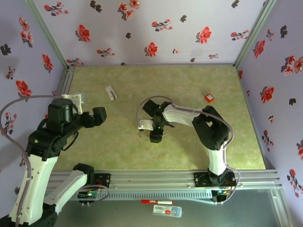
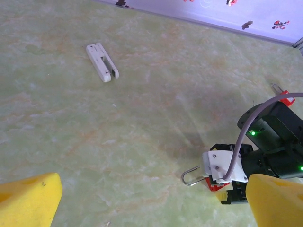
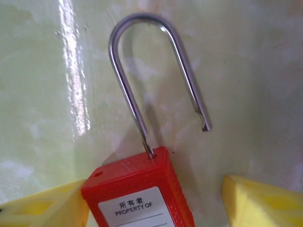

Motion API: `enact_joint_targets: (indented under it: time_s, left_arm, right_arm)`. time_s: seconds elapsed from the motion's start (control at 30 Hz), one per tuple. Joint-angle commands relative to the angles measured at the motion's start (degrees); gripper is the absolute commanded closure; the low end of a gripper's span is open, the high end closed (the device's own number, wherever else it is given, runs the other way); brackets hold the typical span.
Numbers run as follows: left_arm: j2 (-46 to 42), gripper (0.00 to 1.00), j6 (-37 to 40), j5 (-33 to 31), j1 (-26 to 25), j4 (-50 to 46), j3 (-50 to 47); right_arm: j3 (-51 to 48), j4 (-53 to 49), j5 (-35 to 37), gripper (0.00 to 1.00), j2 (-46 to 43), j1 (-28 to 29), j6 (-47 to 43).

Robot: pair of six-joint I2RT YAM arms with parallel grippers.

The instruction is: Unlock with the key

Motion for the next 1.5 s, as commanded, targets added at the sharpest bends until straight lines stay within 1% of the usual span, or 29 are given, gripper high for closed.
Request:
enact_joint_targets:
  time_s: [0.0,0.17,0.27,0.4,0.5,0.57,0.77,0.83,0.93,1.1,1.27,1.37,1.47]
  left_arm:
    - [0.0,0.0,2.1,-1.0,0.6,-0.7,1.9]
    - [0.2,0.0,2.9,-0.7,0.6,-0.8,2.2]
    - [0.3,0.0,3.3,-0.5,0.6,-1.0,2.5]
    - [0.3,0.0,3.9,-0.3,0.7,-1.0,3.0]
    - [0.3,0.0,4.1,-0.2,0.7,-1.0,3.2]
    - [0.5,0.0,4.4,0.2,0.7,-0.9,3.1]
    - [1.3,0.0,4.9,1.0,0.7,-0.7,3.4]
    - [1.6,0.0,4.8,1.5,0.6,-0.6,3.5]
    - [1.9,0.0,4.3,2.2,0.8,-0.3,3.7]
    - [2.4,0.0,3.2,3.2,0.7,0.0,3.7]
    - [2.6,0.0,2.3,4.1,0.8,0.1,3.7]
    - [2.5,0.0,2.0,4.1,0.8,0.2,3.6]
    - [2.5,0.0,1.7,4.1,0.8,0.2,3.4]
  right_arm:
    - [-2.0,0.5,1.5,0.3,-0.7,1.2,2.6]
    - [-3.1,1.7,2.8,0.45,-1.6,1.5,6.3]
    - [-4.0,1.8,3.5,0.57,-2.5,1.5,9.0]
    - [-5.3,1.5,3.9,0.72,-3.9,1.6,15.4]
    - [-7.5,3.4,4.8,0.78,-5.9,1.7,23.2]
    - [-9.4,5.3,5.8,0.8,-7.4,1.8,28.5]
    - [-13.0,7.2,13.5,0.88,-10.1,1.8,47.3]
    - [-13.3,5.8,17.0,0.92,-9.9,1.7,55.1]
    - [-13.1,2.5,20.5,0.93,-9.1,1.7,65.4]
    - [-15.0,0.0,23.1,0.93,-9.5,1.6,79.1]
    - [-15.9,-4.0,25.1,0.93,-10.7,1.6,87.3]
    - [-16.2,-5.7,25.7,0.89,-11.4,1.5,90.9]
    - [-16.5,-6.0,25.9,0.86,-11.8,1.5,92.4]
